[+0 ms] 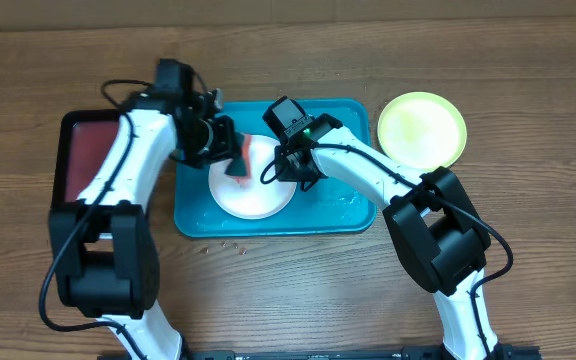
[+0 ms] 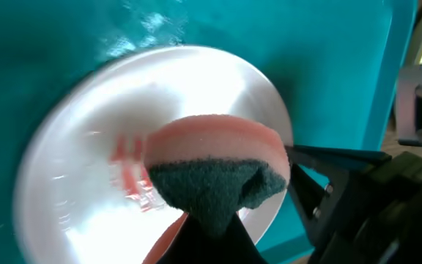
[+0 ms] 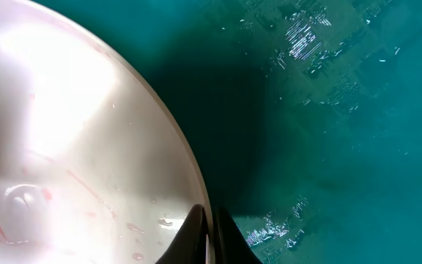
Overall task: Clean dirty plates on tray and stack at the side
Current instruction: 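Scrub the white plate with the sponge in the left gripper, then return the sponge to the red tray and release it with the left gripper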
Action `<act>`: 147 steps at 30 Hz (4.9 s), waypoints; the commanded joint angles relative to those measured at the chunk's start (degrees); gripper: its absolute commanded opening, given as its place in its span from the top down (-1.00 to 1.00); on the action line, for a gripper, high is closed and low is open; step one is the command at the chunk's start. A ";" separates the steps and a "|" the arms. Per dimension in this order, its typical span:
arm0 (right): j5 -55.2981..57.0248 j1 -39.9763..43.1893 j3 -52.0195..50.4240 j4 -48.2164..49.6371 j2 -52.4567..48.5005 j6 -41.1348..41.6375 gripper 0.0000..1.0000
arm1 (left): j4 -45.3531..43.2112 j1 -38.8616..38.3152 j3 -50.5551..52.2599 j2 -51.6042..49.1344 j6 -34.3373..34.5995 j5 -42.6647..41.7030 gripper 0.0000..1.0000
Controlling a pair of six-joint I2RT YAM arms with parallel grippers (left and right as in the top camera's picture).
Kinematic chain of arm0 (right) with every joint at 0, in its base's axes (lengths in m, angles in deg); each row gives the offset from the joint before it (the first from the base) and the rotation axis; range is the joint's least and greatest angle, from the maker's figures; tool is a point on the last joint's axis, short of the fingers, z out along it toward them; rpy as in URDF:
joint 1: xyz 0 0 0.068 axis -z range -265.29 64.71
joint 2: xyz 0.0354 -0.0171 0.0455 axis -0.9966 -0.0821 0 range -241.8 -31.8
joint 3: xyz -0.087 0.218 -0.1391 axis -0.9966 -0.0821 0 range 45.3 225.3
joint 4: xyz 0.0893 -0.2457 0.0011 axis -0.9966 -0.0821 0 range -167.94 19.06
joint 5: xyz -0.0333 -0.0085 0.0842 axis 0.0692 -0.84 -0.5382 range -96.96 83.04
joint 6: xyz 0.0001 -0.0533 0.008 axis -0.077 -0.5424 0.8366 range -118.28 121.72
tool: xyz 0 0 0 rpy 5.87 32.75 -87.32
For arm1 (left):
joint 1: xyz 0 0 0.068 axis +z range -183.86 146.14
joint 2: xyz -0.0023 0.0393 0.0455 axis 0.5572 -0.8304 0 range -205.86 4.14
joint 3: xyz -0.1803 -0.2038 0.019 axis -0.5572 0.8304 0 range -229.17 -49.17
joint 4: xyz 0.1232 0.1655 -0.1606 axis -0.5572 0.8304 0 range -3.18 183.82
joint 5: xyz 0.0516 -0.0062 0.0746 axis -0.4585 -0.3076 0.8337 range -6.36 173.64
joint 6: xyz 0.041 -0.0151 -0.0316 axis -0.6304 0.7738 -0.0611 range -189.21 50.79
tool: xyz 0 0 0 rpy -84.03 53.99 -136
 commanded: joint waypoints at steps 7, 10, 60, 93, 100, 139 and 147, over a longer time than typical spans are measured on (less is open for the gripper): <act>0.44 0.50 -0.26 -0.72 1.09 -1.01 0.92 | -8.52 -7.13 6.58 0.48 9.53 6.69 0.91; 0.46 0.50 -0.26 -0.72 1.09 -1.01 0.92 | -10.05 -7.89 7.76 0.48 12.66 10.58 0.92; 0.46 0.52 -0.26 -2.43 1.09 -1.05 0.92 | -4.85 -12.81 1.03 -14.82 7.89 9.55 0.92; 0.46 0.52 -0.26 -2.89 1.09 -1.07 0.92 | 12.96 -10.03 -3.30 -9.60 6.43 36.61 0.91; 0.48 0.52 -0.26 -2.95 1.09 -1.09 0.92 | 17.86 -7.39 -16.50 -9.40 8.46 38.84 0.92; 0.48 0.52 -0.24 -2.14 1.09 -2.78 0.93 | 17.55 26.10 -17.70 -14.10 5.97 28.22 0.53; 0.70 0.59 4.48 -5.51 1.27 -5.55 0.92 | 26.71 26.10 -27.21 -12.20 1.84 23.02 0.45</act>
